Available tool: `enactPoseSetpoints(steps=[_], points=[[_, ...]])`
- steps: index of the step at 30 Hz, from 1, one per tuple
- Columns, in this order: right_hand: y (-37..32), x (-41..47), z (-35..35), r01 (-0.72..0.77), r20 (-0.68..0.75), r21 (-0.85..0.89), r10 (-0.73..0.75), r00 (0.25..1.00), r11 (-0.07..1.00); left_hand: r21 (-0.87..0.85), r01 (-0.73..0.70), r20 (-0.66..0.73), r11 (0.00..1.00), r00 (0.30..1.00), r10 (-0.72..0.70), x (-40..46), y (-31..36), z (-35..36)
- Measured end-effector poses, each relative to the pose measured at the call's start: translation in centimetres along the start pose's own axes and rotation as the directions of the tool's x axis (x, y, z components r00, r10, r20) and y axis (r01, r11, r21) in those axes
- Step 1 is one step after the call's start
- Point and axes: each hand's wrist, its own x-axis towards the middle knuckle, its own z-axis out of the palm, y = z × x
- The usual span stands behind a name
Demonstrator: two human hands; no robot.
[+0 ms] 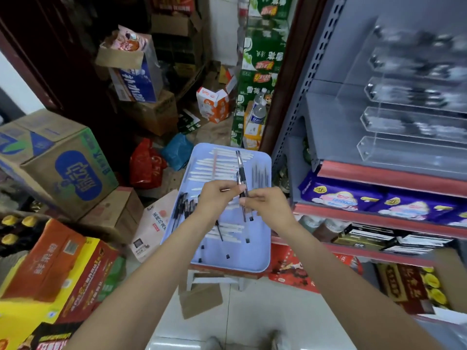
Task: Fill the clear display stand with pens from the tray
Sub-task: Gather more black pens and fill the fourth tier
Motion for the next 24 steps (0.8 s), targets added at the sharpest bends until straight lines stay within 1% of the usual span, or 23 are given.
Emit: enactPoseSetpoints(steps=[1, 3, 5, 8, 10, 11, 13, 14, 15, 19, 21, 23, 24], points=[[-0.3, -0.2, -1.3, 0.011, -0.022, -0.005, -0.011, 1.000, 1.000, -0.030, 0.008, 0.027, 1.000, 1.000, -0.008, 0.3, 0.9, 1.0], [-0.8, -0.7, -4.0, -0.007, -0.078, -0.013, 0.006, 0.997, 1.000, -0.051, -0.030, 0.105, 0.998, 0.994, 0.036, 0.7, 2.9, 3.2], [-1.2, -1.1, -7.3, -0.022, -0.134, 0.005, 0.022, 0.991, 1.000, -0.040, -0.113, 0.163, 0.993, 0.980, 0.118, 0.9, 5.4, 6.0], [-1.3, -2.1, -13.1, -0.016, -0.175, 0.088, 0.031, 0.984, 0.996, -0.008, -0.258, 0.170, 0.966, 0.952, 0.256, 1.4, 9.7, 11.0], [-0.7, -2.9, -17.8, 0.015, -0.261, 0.118, 0.016, 0.965, 0.993, 0.028, -0.370, 0.188, 0.928, 0.914, 0.359, 1.6, 12.3, 14.6], [-0.3, -3.4, -20.4, 0.041, -0.332, 0.096, -0.007, 0.943, 0.995, 0.095, -0.438, 0.206, 0.894, 0.887, 0.413, 1.9, 13.4, 16.5], [0.8, -4.1, -26.2, 0.089, -0.482, 0.044, -0.057, 0.874, 0.995, 0.300, -0.568, 0.284, 0.766, 0.820, 0.496, 2.5, 15.3, 20.5], [1.4, -4.4, -29.2, 0.100, -0.548, 0.020, -0.073, 0.833, 0.995, 0.383, -0.608, 0.326, 0.696, 0.794, 0.513, 2.7, 16.2, 22.6], [2.0, -4.7, -32.2, 0.107, -0.600, -0.015, -0.094, 0.795, 0.994, 0.419, -0.639, 0.362, 0.646, 0.769, 0.526, 2.9, 17.2, 24.8], [4.0, -5.1, -42.8, 0.091, -0.692, -0.225, -0.225, 0.686, 0.970, 0.500, -0.699, 0.382, 0.511, 0.708, 0.594, 4.7, 20.0, 33.2], [4.9, -4.8, -46.6, 0.048, -0.706, -0.306, -0.260, 0.658, 0.951, 0.561, -0.674, 0.375, 0.480, 0.724, 0.579, 6.3, 20.6, 36.3], [6.0, -4.1, -49.3, -0.018, -0.696, -0.342, -0.241, 0.677, 0.939, 0.627, -0.635, 0.352, 0.451, 0.747, 0.563, 7.7, 21.0, 38.5], [6.5, -3.7, -50.2, -0.056, -0.678, -0.332, -0.197, 0.708, 0.942, 0.652, -0.616, 0.343, 0.442, 0.759, 0.553, 8.3, 21.1, 39.3]])
